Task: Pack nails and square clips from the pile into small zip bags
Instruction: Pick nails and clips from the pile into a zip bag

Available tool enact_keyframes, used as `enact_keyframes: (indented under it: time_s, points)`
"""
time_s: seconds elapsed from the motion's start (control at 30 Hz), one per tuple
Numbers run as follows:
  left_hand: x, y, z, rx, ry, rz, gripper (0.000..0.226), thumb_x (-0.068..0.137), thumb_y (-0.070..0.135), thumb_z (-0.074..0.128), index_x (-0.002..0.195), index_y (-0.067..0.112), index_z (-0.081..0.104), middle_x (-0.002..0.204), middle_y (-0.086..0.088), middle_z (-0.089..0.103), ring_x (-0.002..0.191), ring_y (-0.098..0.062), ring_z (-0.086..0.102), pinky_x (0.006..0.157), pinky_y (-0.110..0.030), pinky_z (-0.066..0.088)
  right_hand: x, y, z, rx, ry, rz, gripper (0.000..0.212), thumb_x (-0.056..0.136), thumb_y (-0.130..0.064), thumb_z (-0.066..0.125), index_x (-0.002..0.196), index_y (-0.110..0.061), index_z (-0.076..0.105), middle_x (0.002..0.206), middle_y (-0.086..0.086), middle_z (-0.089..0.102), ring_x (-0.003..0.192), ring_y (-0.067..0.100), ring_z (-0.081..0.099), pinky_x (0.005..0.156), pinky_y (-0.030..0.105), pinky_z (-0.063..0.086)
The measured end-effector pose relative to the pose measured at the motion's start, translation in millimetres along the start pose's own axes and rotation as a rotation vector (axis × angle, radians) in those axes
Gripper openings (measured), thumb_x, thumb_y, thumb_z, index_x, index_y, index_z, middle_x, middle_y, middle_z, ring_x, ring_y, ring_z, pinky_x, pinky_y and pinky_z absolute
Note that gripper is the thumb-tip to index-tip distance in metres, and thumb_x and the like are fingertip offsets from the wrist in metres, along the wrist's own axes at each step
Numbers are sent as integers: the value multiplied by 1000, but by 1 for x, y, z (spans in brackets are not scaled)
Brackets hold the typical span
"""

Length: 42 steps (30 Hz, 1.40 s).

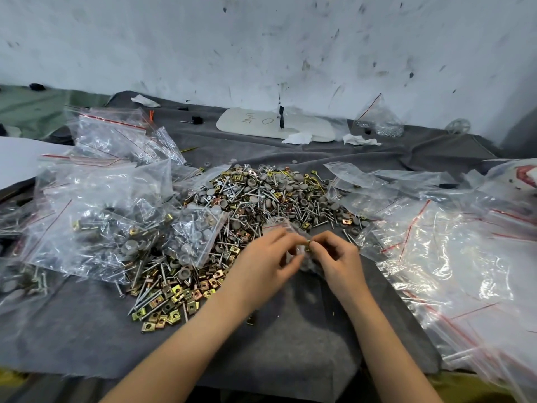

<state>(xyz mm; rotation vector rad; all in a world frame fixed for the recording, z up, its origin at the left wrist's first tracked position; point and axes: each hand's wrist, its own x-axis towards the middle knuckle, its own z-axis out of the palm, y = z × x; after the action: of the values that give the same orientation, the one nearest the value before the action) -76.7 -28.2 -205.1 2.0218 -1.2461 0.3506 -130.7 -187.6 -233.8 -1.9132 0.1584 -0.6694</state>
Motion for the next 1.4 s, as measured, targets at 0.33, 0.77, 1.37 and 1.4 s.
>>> enact_keyframes:
  time_s: [0.33, 0.77, 1.37, 1.4]
  points:
    - [0, 6, 20, -72, 81, -146, 14, 86, 15, 69, 100, 12, 67, 88, 0, 72, 80, -14, 67, 75, -34, 53, -2, -7, 2, 108, -56, 57, 13, 79, -16, 54, 71, -17, 65, 66, -7, 60, 64, 4, 54, 64, 19, 41]
    - [13, -13, -25, -396, 287, -499, 24, 90, 11, 62, 82, 33, 60, 75, 11, 67, 55, -19, 63, 58, -36, 54, -4, -16, 0, 221, -16, 30, 27, 77, -11, 45, 68, 4, 66, 73, 17, 64, 67, 14, 58, 64, 16, 45]
    - [17, -8, -34, -187, 50, -364, 19, 94, 16, 57, 100, 23, 73, 82, 14, 66, 75, -8, 62, 70, -24, 48, -3, -10, -3, 209, 64, 13, 26, 79, -12, 46, 69, -3, 67, 73, 9, 67, 73, 14, 60, 71, 19, 45]
    - [15, -7, -35, -167, 64, -323, 19, 93, 16, 57, 102, 23, 73, 87, 14, 66, 77, -7, 61, 70, -22, 47, -2, -9, -4, 207, 80, 8, 26, 79, -12, 46, 69, -4, 68, 72, 7, 67, 74, 15, 61, 72, 20, 45]
